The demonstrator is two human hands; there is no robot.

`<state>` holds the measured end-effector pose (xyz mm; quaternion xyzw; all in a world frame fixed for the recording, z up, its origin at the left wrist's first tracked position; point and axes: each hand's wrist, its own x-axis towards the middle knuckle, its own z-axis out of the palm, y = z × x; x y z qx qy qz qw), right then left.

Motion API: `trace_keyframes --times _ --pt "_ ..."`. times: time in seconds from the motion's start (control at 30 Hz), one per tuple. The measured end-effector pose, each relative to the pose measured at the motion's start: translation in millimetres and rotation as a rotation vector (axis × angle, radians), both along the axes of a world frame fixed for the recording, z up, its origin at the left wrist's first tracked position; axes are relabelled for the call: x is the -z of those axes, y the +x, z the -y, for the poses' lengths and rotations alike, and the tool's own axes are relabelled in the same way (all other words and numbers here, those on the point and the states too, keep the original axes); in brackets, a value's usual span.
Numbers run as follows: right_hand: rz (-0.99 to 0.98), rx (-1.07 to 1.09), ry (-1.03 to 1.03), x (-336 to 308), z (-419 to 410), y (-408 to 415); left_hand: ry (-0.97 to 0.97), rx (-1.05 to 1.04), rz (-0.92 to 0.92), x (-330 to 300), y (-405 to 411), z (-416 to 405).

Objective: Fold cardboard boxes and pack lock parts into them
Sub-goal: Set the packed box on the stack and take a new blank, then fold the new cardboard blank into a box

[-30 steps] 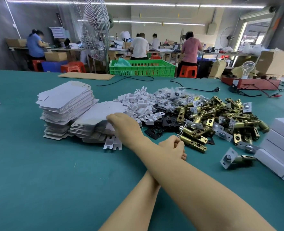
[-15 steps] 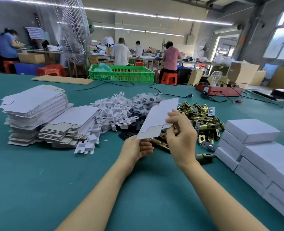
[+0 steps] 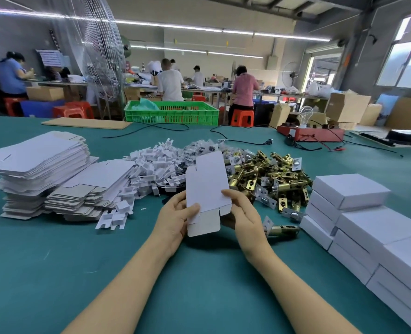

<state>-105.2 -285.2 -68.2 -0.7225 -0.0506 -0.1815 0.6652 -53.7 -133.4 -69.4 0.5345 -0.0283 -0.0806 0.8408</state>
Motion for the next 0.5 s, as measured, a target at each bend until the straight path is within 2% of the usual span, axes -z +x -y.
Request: trace_keyframes --times 0.13,0.33,0.5 --pt "-0.078 -0.088 0.185 -5 -1 3 -0.02 -0.081 0.066 1 1 4" --pt "-0.136 -0.029 0.049 3 2 6 0.064 -0.141 0.132 6 -1 6" --pt "-0.136 -0.054 0.144 6 5 10 0.149 -0.164 0.186 8 -4 10"
